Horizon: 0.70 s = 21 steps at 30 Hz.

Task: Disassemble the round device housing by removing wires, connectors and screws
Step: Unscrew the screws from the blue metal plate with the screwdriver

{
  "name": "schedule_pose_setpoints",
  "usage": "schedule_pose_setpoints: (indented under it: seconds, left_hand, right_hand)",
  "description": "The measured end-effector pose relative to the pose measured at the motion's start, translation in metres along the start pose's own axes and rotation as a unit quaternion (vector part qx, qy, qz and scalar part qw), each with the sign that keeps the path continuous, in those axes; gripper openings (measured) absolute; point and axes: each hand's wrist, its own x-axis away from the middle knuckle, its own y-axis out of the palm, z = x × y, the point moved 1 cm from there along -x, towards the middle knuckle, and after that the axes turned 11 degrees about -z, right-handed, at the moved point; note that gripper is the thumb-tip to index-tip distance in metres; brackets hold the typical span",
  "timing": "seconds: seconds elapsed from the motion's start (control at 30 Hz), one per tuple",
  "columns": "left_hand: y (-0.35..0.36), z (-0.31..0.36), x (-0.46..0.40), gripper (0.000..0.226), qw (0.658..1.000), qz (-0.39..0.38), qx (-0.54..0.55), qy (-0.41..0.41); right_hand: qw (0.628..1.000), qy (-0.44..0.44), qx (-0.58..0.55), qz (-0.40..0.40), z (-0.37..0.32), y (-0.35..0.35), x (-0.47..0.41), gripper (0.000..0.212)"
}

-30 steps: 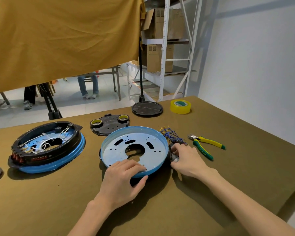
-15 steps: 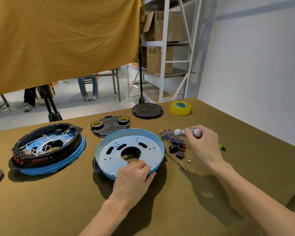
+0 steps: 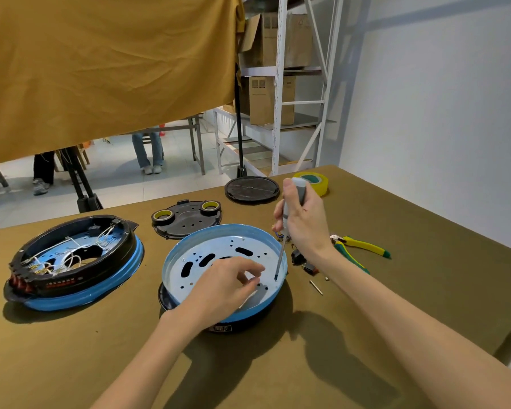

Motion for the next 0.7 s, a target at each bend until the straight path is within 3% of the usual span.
schedule_pose_setpoints:
  seconds: [0.23,0.7]
  left_hand:
    - [0.009,0.004,-0.022,0.034,0.997,-0.078,0.005,0.024]
    - [0.015,-0.005,-0.026,0.034,0.997,-0.072,0.022,0.031]
  right_hand:
    - [1.0,-0.015,0.013,-0.005,0.013,0.002,0.0,0.023]
    - [0.999,-0.032,0.001,-0.031,0.015,0.004,-0.002,0.022]
